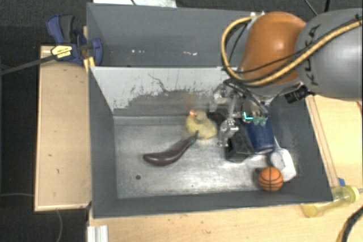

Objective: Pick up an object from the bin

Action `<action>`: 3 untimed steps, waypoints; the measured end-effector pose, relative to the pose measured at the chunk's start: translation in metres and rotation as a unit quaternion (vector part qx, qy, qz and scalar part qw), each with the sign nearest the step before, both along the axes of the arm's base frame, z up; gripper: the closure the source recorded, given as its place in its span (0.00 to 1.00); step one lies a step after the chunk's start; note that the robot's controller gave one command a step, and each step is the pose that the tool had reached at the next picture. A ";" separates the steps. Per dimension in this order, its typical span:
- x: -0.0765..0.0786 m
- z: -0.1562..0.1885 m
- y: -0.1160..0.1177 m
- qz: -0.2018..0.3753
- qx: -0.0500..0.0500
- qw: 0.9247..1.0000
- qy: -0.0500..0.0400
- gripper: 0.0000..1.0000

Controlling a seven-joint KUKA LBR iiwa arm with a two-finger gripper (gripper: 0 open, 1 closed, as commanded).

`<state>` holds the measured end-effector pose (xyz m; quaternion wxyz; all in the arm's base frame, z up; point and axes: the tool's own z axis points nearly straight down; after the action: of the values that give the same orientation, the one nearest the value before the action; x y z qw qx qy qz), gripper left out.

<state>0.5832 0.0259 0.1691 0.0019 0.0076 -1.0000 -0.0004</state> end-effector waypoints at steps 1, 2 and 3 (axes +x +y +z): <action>0.002 0.004 0.000 0.000 0.000 1.000 -0.004 0.00; -0.007 -0.020 0.071 0.026 0.000 1.000 -0.003 0.00; -0.020 -0.033 0.097 -0.036 0.001 0.999 -0.002 0.00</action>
Offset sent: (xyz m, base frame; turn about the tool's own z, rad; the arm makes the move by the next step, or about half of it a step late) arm -0.0104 0.0898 -0.0268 -0.0703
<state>0.5630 0.1233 0.1357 0.0000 -0.0289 -0.9996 -0.0010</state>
